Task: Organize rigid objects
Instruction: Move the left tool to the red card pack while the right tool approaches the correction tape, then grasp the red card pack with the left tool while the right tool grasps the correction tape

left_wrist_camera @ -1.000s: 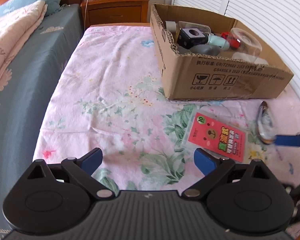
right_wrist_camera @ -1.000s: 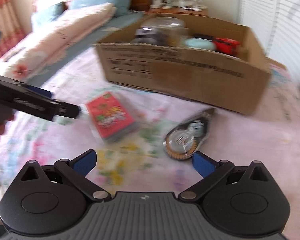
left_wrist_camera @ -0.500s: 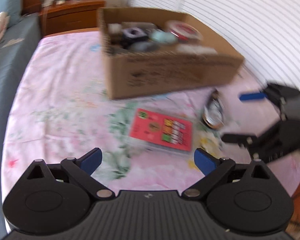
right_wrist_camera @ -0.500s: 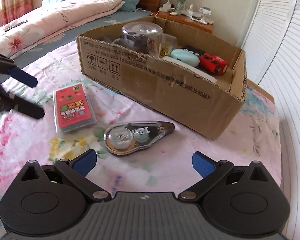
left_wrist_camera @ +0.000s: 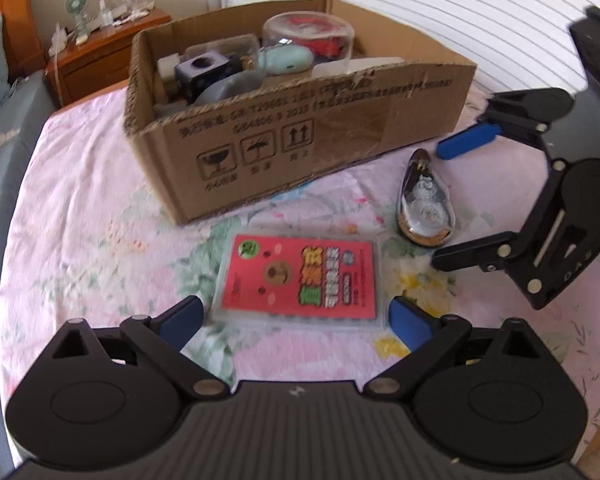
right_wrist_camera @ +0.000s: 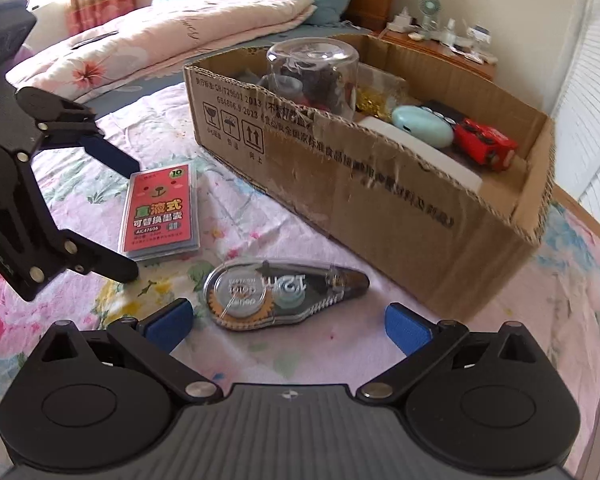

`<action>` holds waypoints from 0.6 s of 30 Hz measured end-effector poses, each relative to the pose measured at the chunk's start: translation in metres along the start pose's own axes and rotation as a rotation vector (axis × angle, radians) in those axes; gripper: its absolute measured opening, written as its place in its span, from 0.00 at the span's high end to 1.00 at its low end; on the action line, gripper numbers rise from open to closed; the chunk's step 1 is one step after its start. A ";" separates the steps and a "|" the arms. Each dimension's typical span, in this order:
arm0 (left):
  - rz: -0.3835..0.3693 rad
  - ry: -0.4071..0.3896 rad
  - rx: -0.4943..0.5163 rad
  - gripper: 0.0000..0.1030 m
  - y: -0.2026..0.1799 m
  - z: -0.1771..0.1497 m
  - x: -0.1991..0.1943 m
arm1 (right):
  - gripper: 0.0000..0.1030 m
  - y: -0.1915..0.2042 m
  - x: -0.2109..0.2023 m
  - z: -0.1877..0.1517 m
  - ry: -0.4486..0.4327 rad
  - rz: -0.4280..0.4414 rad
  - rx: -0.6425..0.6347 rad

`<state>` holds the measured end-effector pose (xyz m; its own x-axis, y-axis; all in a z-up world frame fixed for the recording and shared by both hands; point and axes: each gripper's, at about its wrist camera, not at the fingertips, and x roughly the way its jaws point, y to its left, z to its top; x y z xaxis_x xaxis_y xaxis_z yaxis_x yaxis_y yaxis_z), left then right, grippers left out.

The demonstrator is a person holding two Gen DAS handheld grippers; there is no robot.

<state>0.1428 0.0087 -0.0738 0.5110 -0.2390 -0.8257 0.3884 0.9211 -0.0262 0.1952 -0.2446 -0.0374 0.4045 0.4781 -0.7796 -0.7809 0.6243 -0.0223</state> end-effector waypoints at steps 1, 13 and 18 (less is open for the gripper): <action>-0.002 -0.003 0.004 0.04 0.000 0.001 0.001 | 0.00 -0.001 0.001 0.001 -0.002 0.006 -0.009; -0.011 -0.020 0.027 0.12 -0.002 0.010 0.005 | 0.10 0.003 0.001 0.007 -0.017 0.006 -0.026; -0.006 -0.014 0.032 0.12 -0.004 0.008 0.003 | 0.10 0.007 -0.001 0.006 0.006 -0.037 0.052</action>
<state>0.1493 0.0022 -0.0717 0.5194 -0.2490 -0.8175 0.4156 0.9094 -0.0130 0.1920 -0.2369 -0.0327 0.4290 0.4505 -0.7829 -0.7396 0.6727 -0.0182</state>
